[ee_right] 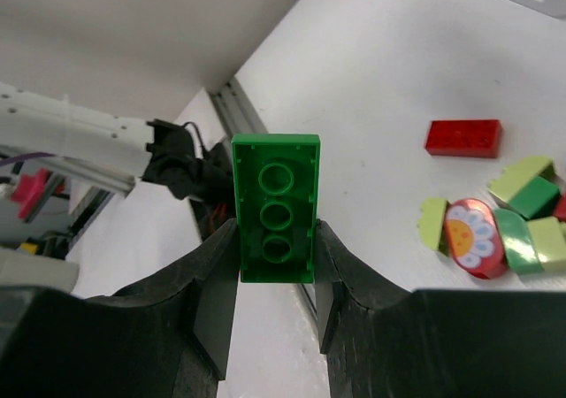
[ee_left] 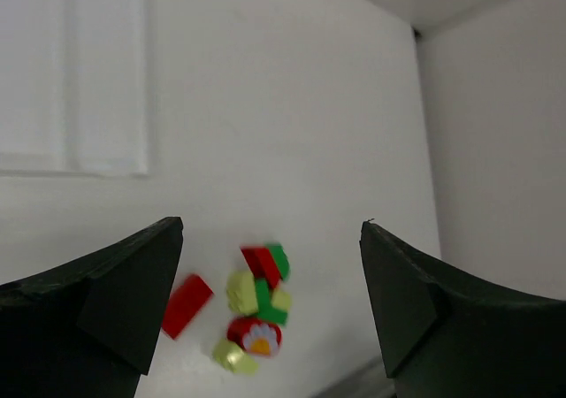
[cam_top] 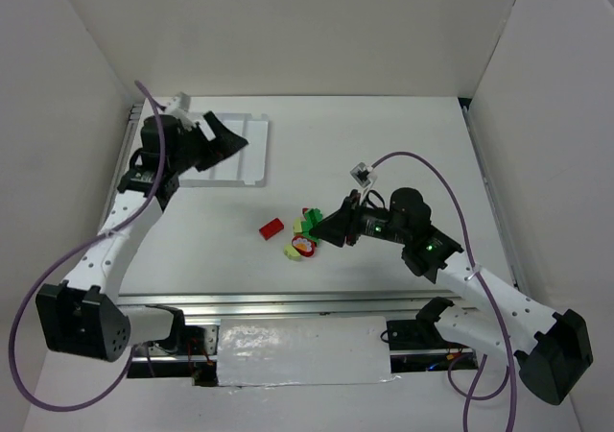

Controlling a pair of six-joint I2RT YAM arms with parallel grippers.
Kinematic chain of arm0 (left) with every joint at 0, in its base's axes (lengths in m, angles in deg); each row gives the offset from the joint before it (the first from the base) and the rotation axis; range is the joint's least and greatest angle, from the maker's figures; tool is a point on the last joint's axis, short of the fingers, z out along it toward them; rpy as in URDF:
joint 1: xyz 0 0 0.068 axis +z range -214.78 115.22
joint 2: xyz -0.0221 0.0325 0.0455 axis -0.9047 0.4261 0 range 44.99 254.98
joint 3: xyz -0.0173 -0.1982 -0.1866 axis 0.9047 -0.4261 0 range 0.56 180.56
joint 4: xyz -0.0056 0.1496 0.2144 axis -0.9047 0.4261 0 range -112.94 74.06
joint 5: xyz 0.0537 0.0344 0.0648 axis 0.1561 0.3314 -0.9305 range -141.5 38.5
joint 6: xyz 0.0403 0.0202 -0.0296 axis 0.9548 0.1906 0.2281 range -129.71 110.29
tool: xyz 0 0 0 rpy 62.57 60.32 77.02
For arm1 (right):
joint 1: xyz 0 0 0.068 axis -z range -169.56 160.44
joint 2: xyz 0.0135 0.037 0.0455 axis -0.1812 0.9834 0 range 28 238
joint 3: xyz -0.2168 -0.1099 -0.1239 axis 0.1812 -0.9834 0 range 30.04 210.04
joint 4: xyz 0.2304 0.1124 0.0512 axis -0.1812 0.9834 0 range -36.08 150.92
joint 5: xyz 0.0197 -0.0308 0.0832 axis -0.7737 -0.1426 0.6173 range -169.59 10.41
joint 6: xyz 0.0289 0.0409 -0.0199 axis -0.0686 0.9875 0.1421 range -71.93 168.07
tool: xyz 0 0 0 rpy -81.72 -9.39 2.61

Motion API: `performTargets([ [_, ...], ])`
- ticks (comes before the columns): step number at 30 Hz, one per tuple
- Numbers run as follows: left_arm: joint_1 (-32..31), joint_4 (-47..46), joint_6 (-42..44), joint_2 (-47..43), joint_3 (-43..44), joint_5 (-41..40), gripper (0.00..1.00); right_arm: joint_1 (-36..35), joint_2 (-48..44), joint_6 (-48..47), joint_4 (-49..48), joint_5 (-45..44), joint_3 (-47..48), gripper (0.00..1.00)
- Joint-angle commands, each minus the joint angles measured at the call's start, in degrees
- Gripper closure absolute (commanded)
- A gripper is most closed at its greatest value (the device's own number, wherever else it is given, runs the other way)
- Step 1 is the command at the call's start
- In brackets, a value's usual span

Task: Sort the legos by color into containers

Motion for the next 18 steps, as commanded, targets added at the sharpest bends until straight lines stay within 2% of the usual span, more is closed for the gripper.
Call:
performTargets([
  [1,-5.4,-9.6,3.1,-6.6,-6.1,21.9,0.06,-0.4,-0.5,1.1,-7.4,7.8,-0.4,1.00],
  [3,-7.5,-14.3,1.3,-8.9,-9.1,31.4,0.06,-0.4,-0.6,2.6,-11.6,12.5,-1.2,1.00],
  [5,-10.9,-24.3,-2.8,-12.2,-13.6,38.6,0.06,-0.5,-0.8,4.0,-14.4,14.6,-2.1,1.00],
  [7,-15.2,-32.4,-5.2,-14.8,-16.8,42.2,0.05,-0.5,-1.2,5.8,-16.9,15.6,-2.3,1.00],
  [12,-24.8,-39.0,-4.8,-17.5,-20.0,42.8,0.05,-0.5,-1.3,10.4,-24.3,19.8,-3.1,1.00],
  [18,-29.7,-42.9,-4.3,-15.9,-21.1,42.5,0.09,-0.7,-2.3,11.9,-25.9,20.3,-3.3,1.00],
])
